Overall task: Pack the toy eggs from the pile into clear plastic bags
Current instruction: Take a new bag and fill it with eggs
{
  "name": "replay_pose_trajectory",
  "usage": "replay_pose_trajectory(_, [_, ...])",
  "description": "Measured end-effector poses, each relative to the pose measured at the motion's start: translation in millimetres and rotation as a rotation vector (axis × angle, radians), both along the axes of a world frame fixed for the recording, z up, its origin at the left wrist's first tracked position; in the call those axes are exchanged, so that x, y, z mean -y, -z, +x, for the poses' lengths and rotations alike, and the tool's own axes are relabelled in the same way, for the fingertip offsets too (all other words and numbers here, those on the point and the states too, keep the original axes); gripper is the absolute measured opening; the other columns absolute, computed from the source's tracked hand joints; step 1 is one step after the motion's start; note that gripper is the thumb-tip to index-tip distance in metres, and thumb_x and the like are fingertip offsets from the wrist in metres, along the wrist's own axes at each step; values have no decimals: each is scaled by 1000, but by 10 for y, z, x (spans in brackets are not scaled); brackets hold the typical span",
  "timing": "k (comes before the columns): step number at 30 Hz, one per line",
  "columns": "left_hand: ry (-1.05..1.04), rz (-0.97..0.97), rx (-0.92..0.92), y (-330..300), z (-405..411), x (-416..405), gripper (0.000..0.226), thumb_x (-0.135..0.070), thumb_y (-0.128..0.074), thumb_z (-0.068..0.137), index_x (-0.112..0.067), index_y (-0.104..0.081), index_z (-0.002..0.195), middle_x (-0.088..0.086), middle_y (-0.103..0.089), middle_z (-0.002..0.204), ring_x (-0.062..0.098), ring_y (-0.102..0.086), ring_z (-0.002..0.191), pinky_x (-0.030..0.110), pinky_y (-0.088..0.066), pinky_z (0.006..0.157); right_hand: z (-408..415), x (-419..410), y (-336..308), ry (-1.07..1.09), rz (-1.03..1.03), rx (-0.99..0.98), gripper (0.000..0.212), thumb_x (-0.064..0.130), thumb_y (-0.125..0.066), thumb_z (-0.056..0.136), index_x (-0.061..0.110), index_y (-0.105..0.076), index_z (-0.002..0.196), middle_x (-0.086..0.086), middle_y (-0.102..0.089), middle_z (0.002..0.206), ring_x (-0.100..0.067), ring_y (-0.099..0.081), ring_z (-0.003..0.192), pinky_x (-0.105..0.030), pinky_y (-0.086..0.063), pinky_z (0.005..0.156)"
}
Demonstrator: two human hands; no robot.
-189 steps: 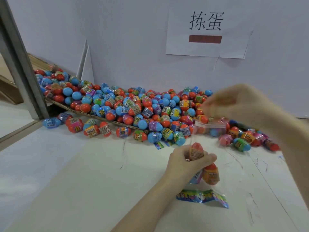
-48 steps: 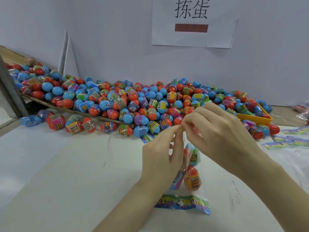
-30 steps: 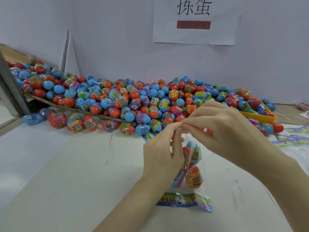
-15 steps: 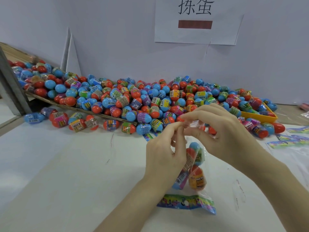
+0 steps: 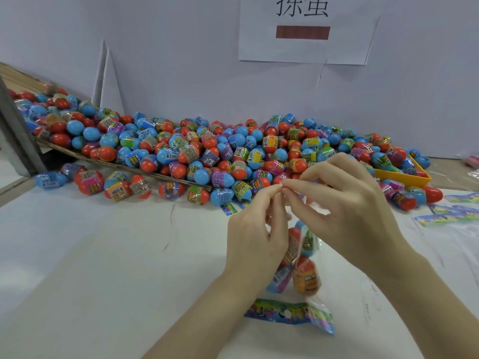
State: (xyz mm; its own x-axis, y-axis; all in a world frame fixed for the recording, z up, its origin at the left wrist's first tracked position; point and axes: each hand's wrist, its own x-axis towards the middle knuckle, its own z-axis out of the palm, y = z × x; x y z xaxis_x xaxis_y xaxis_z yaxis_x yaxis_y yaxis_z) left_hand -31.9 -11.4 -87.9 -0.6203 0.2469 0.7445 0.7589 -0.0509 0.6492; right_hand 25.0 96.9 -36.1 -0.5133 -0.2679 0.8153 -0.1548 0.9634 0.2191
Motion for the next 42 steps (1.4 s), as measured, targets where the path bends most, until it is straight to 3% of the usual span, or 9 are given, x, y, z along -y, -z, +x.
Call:
replay_pose_trajectory(6, [-75, 3, -117, -29, 7, 9, 29, -15, -43, 90, 1, -67, 98, -2, -65, 71, 11, -57, 64, 8, -42, 53, 4, 18, -60, 6, 192, 23, 26, 7, -52, 85, 1, -67, 65, -8, -62, 62, -22, -55, 58, -31, -50, 55])
replay_pose_trajectory(10, [-75, -3, -128, -14, -6, 12, 29, -14, -44, 90, 2, -67, 97, 1, -66, 69, 12, -56, 63, 3, -39, 54, -15, 9, -65, -2, 187, 24, 26, 7, -52, 84, 0, -66, 63, -9, -62, 61, -23, -55, 57, -31, -50, 53])
replay_pose_trajectory(14, [-61, -8, -135, -8, -1, 11, 29, -15, -44, 90, 1, -67, 97, 3, -68, 70, 12, -57, 63, 8, -41, 52, -17, -6, -37, 19, 131, -3, 20, 4, -59, 80, 0, -66, 63, -9, -62, 60, -24, -55, 57, -30, -48, 53])
replay_pose_trajectory(19, [-85, -23, -173, 9, 4, 2, 28, -16, -45, 89, 0, -68, 92, 3, -68, 66, 11, -59, 60, 8, -42, 52, -46, -21, -27, 18, -89, -3, 6, 2, -67, 71, 0, -67, 66, -10, -63, 63, -25, -56, 60, -24, -39, 65])
replay_pose_trajectory(25, [-50, 12, -66, -3, 12, 11, 32, -22, -41, 91, -5, -67, 98, -1, -71, 76, 11, -65, 59, 27, -51, 49, 50, -69, -13, -104, -282, 69, 17, 18, -66, 79, 3, -72, 84, -4, -65, 75, -7, -51, 74, -14, -42, 70])
replay_pose_trajectory(28, [-41, 4, -69, -11, 22, 8, 33, -21, -41, 91, -3, -66, 101, 1, -70, 74, 10, -65, 60, 29, -51, 52, 57, -78, 31, -80, -209, 134, 21, 13, -68, 75, 4, -72, 93, -6, -67, 77, -13, -55, 73, -13, -42, 67])
replay_pose_trajectory(32, [-45, -32, -105, -9, 18, 14, 32, -19, -41, 92, -2, -65, 101, 4, -71, 78, 15, -67, 59, 33, -53, 47, 40, -67, 10, -79, -112, 118, 16, 9, -62, 81, 0, -72, 89, -10, -67, 73, -23, -61, 67, -24, -50, 63])
replay_pose_trajectory(37, [-76, -36, -111, 7, 7, 15, 32, -19, -42, 91, -2, -69, 98, 3, -69, 68, 11, -61, 56, 25, -50, 50, 52, -56, -14, -27, 173, 81, 24, 9, -52, 87, -2, -72, 80, -11, -66, 66, -24, -59, 57, -33, -53, 54])
replay_pose_trajectory(42, [-29, -19, -56, 3, 10, 18, 34, -22, -42, 90, -3, -70, 93, 4, -69, 66, 11, -62, 57, 31, -49, 49, 61, -96, -10, -79, 125, 31, 16, 11, -63, 83, -1, -72, 77, -7, -69, 65, -22, -62, 54, -28, -51, 53])
